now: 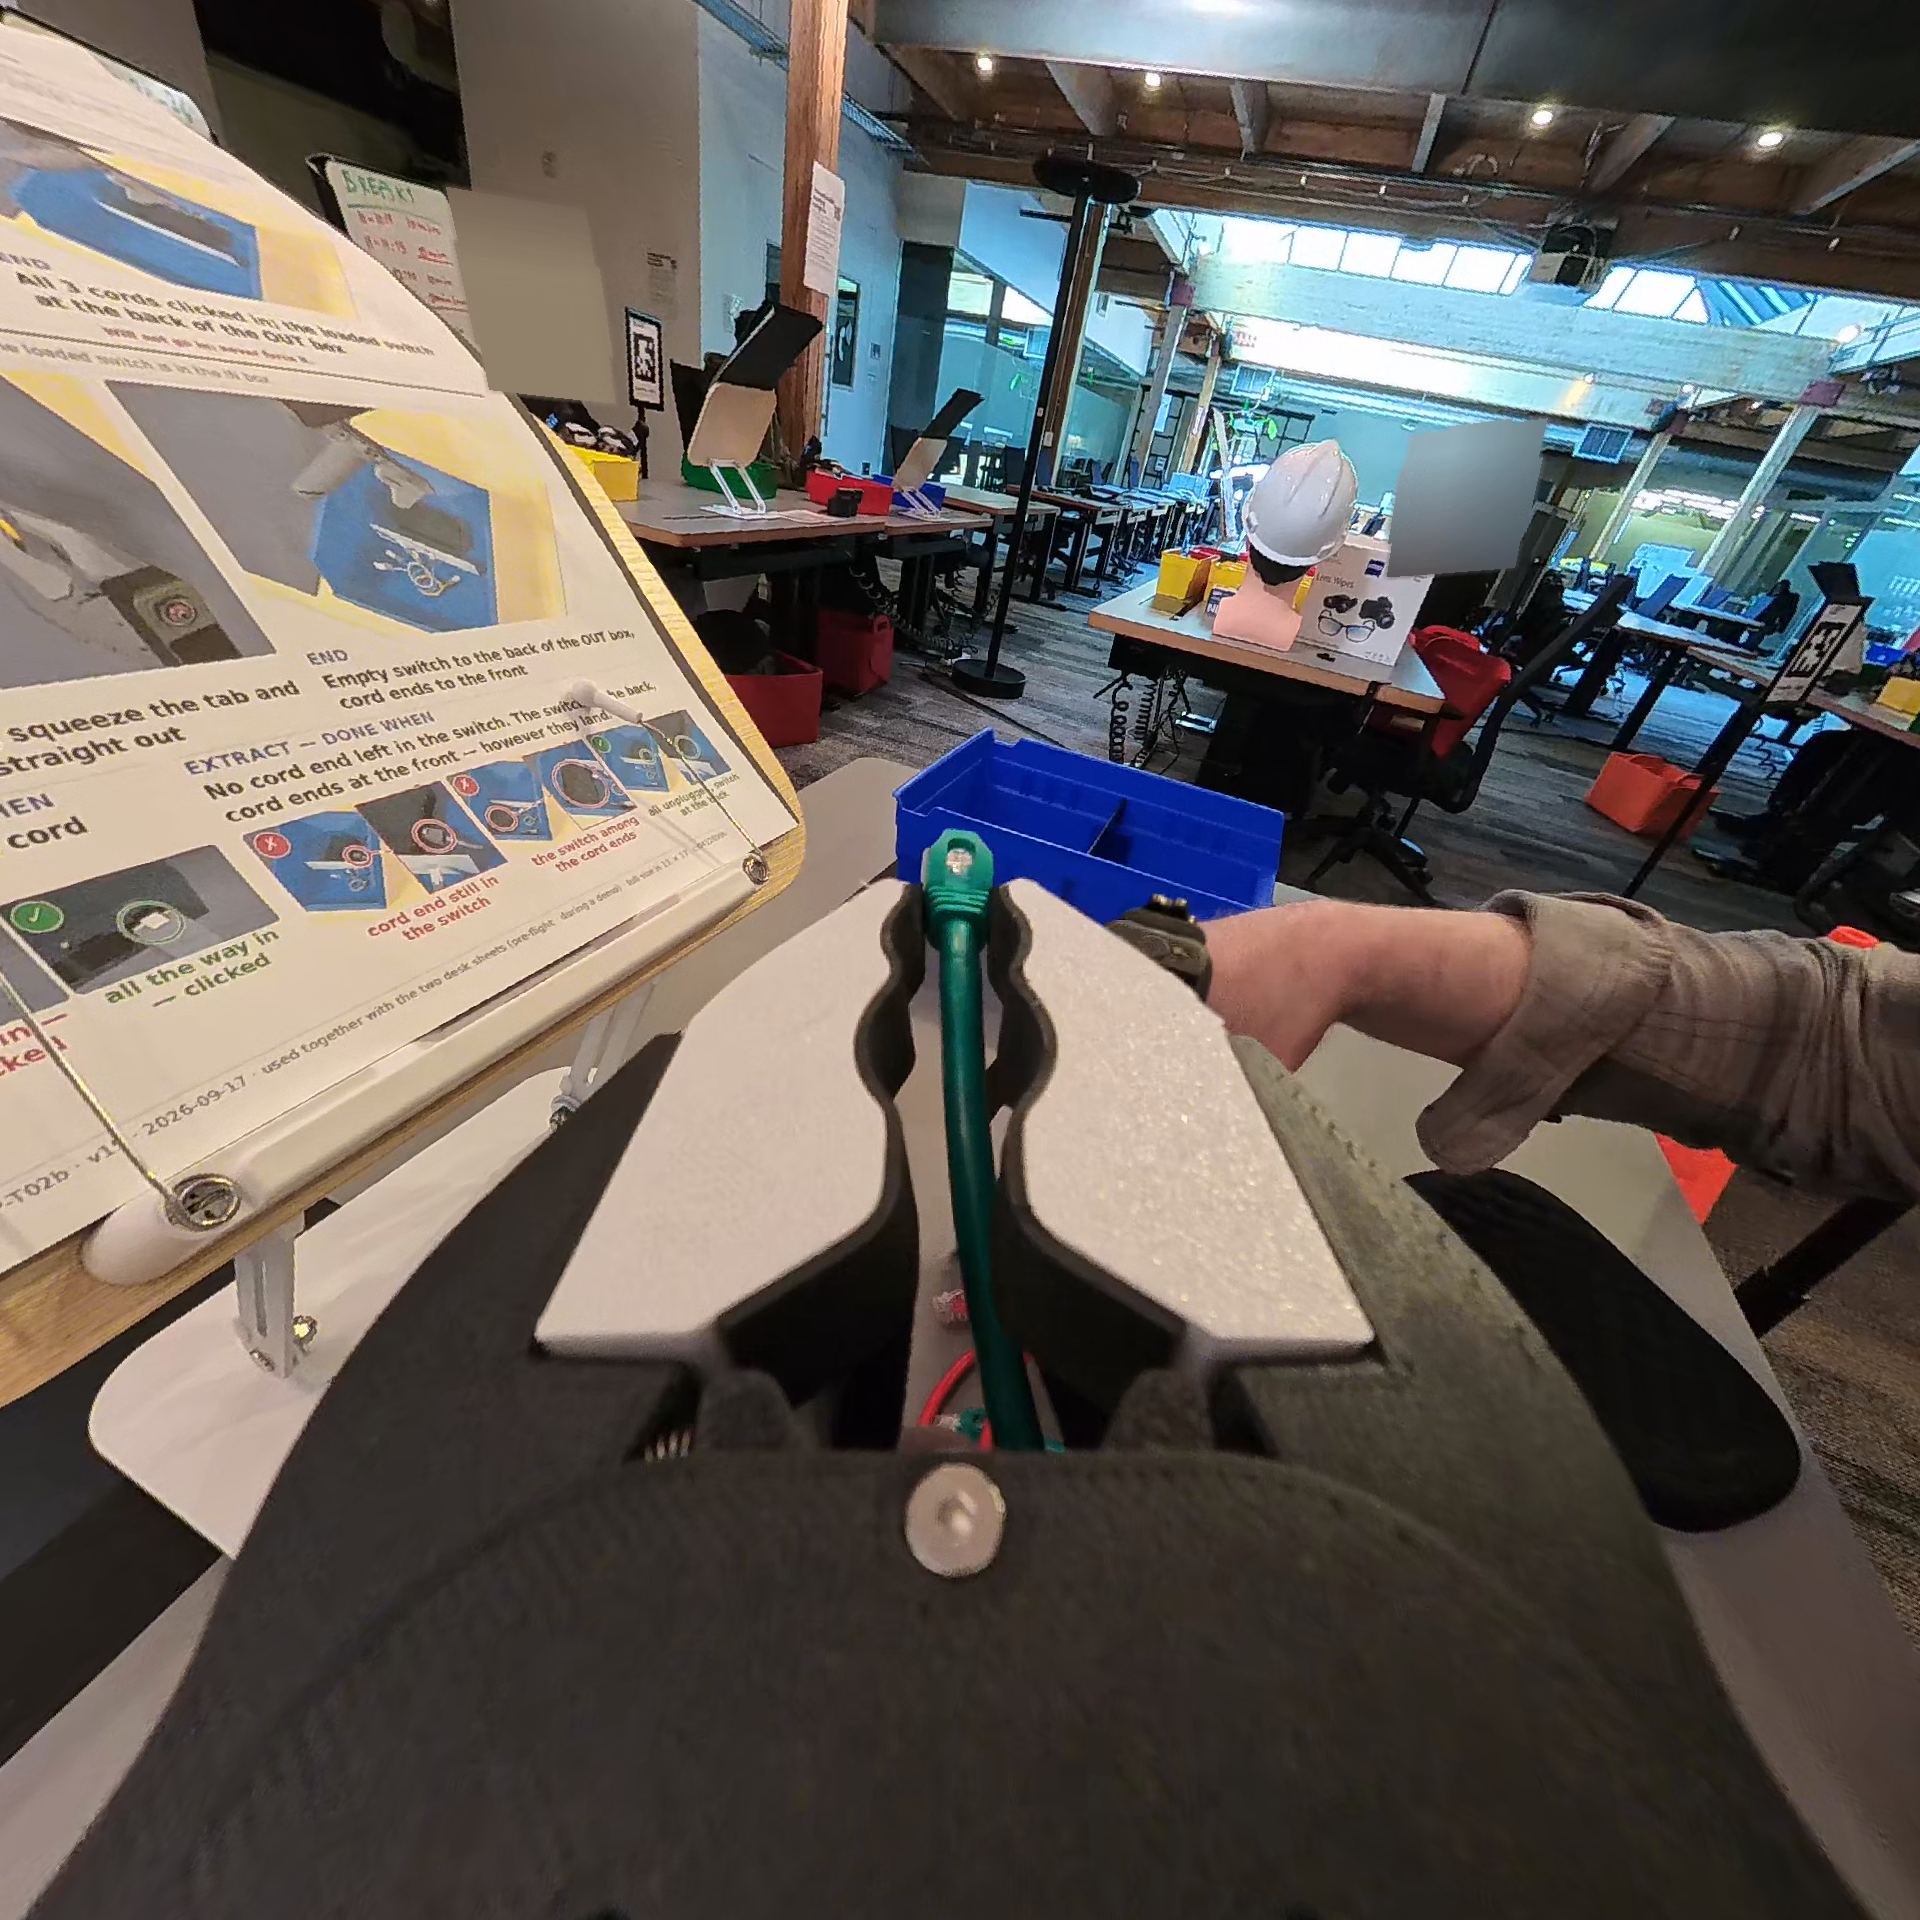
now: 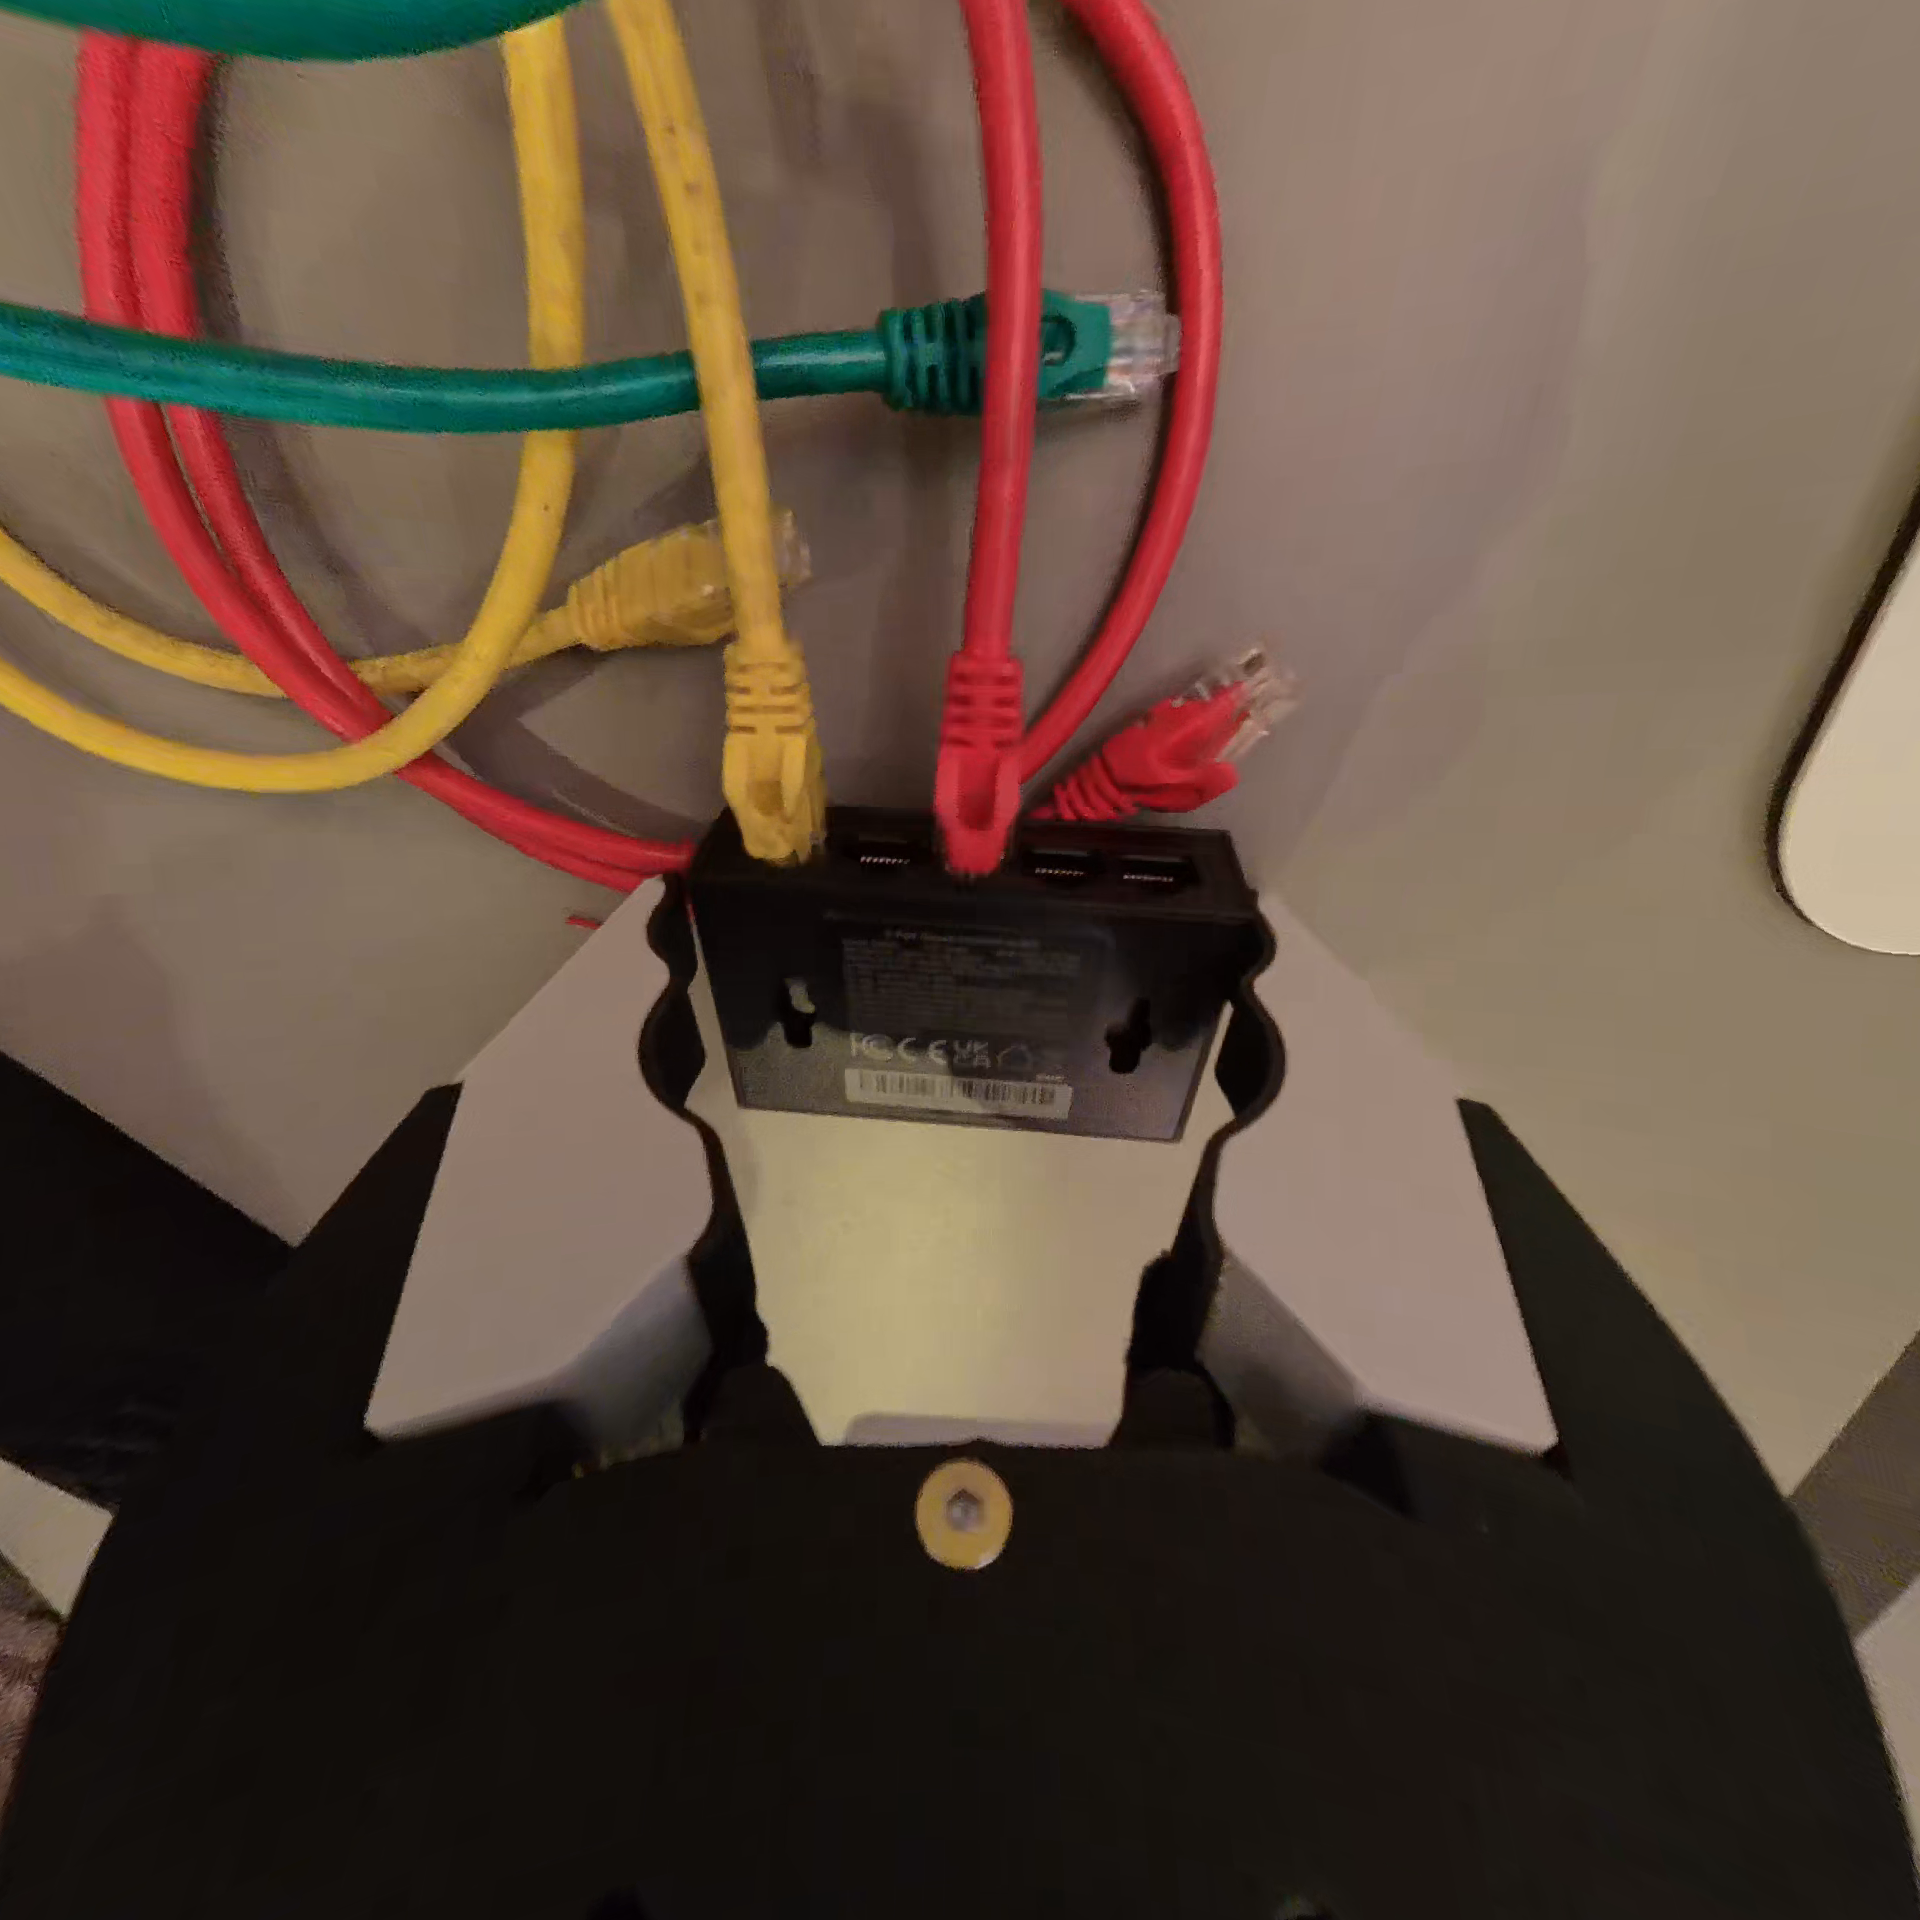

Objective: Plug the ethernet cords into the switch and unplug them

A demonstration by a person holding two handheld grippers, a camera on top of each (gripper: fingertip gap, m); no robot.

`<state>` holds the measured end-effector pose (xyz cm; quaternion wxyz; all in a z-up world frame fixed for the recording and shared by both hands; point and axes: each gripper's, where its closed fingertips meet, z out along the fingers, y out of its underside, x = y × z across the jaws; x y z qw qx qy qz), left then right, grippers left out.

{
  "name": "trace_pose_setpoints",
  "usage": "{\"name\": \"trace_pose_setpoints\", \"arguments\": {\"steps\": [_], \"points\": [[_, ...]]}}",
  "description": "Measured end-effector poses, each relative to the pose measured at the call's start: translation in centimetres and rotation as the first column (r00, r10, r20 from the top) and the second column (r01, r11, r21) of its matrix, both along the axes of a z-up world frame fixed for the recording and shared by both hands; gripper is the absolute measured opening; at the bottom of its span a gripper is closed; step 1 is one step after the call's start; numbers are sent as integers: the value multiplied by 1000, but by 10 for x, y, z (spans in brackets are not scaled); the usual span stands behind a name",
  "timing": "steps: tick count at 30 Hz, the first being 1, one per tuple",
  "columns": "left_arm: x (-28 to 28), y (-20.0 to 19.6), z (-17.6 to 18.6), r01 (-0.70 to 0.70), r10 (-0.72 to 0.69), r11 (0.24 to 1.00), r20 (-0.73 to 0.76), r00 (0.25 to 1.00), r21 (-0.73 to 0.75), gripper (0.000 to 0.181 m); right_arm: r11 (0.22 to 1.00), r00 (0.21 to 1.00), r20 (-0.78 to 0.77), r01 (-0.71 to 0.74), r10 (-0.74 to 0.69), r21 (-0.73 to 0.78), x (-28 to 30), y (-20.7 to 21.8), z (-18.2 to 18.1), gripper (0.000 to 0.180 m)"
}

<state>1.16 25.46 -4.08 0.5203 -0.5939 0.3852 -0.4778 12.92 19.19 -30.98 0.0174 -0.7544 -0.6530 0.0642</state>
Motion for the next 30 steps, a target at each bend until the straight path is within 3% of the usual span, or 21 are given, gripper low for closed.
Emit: {"name": "trace_pose_setpoints", "arguments": {"steps": [9, 22, 30], "points": [[-1, -1, 2, 6, -6, 1000, 5, 1000, 2, 12, 999, 999, -46, -3, 2, -38, -3, -5, 6, 98], [6, -3, -4, 23, -23, 1000, -18, 1000, -2, 12, 999, 984, -172, -37, 33, -17, 3, -2, 68, 98], [6, -4, -5, 29, -29, 1000, -22, 999, -3, 12, 1000, 964, -263, -28, 31, 14, 5, 0, 77, 98]]}}
